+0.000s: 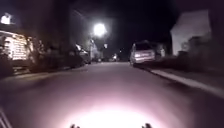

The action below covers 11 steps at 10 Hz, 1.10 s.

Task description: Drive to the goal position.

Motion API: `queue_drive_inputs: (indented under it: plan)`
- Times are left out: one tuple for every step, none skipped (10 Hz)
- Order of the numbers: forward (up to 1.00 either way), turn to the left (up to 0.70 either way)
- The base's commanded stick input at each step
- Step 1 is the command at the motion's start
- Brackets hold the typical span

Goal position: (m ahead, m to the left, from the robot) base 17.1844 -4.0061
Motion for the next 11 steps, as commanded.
queue_drive_inputs:
  plan:
    - [0.70, 0.00]
    - [0.70, 0.00]
    - [0.70, 0.00]
    - [0.70, 0.10]
    - [0.70, 0.32]
    - [0.70, 0.25]
    - [0.70, 0.00]
    - [0.70, 0.00]
    - [0.70, 0.00]
    - [0.70, 0.08]
    - [0.70, 0.33]
